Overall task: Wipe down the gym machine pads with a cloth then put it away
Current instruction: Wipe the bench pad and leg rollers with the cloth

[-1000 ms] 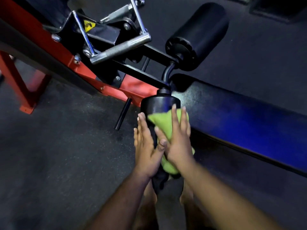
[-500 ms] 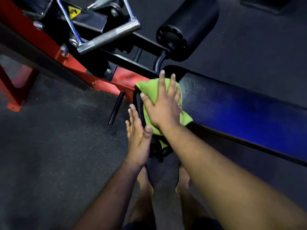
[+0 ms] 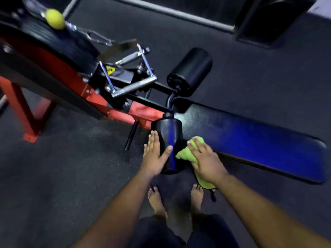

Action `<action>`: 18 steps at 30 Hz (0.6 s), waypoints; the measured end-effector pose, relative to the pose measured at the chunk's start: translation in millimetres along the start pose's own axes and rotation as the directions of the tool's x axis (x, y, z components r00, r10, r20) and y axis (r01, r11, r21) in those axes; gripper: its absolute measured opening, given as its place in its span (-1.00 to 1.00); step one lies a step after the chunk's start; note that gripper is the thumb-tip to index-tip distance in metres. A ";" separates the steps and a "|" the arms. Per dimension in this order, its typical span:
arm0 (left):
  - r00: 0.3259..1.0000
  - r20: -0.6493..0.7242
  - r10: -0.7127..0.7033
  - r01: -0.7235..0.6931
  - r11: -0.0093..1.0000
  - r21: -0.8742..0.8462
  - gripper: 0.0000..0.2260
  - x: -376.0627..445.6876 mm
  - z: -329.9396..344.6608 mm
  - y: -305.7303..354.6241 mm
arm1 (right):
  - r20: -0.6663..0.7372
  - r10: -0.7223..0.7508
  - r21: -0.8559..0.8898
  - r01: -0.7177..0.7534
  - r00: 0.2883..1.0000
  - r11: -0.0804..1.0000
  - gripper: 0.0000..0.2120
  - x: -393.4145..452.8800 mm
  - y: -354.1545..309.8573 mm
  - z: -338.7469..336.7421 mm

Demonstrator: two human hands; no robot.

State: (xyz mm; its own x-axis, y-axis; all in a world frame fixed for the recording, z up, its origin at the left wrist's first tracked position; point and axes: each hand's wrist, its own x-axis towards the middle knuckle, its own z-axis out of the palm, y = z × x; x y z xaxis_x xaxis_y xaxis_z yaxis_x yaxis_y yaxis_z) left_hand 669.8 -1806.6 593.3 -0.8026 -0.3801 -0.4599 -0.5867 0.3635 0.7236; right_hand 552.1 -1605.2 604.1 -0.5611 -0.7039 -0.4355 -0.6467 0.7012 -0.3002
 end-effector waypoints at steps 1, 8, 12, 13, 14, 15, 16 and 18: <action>0.999 0.010 0.030 -0.031 0.999 0.032 -0.03 2.1 -5.3 4.7 | -0.055 0.073 0.053 -0.070 0.996 0.996 -0.25 4.5 4.4 -10.6; 0.983 -0.004 0.185 -0.182 0.970 0.160 -0.06 58.7 -36.6 55.7 | -0.328 0.208 0.331 -0.094 0.921 0.939 -0.13 75.3 9.7 -83.0; 0.971 -0.009 0.240 -0.229 0.935 0.271 -0.04 117.7 -37.9 83.8 | -0.370 0.225 0.407 -0.060 0.901 0.911 -0.11 139.6 29.4 -109.8; 0.970 -0.009 0.243 -0.229 0.927 0.299 -0.04 132.0 -38.5 89.7 | -0.376 0.218 0.409 -0.050 0.901 0.911 -0.11 154.5 34.0 -115.3; 0.970 -0.012 0.241 -0.224 0.918 0.327 -0.04 149.2 -37.3 96.1 | -0.380 0.211 0.406 -0.043 0.900 0.913 -0.11 172.8 40.8 -122.9; 0.972 -0.016 0.233 -0.212 0.910 0.355 -0.04 169.4 -35.4 103.0 | -0.387 0.202 0.394 -0.037 0.900 0.918 -0.11 194.1 48.6 -131.9; 0.971 -0.019 0.237 -0.210 0.894 0.396 -0.05 177.6 -35.8 107.3 | -0.406 0.189 0.364 -0.031 0.894 0.931 -0.11 204.4 48.9 -139.2; 0.975 -0.044 0.220 -0.169 0.849 0.501 -0.04 209.6 -34.0 115.8 | -0.472 0.156 0.292 -0.013 0.868 0.956 -0.12 240.9 55.4 -155.6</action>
State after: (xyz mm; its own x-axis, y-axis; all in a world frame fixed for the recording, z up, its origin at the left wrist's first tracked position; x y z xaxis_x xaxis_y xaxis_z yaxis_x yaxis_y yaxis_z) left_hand 437.3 -1873.1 598.3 -0.9063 -0.3282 -0.2662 -0.4166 0.7989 0.4338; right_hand 300.7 -1753.5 614.6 -0.8314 -0.5551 -0.0246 -0.4602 0.7127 -0.5294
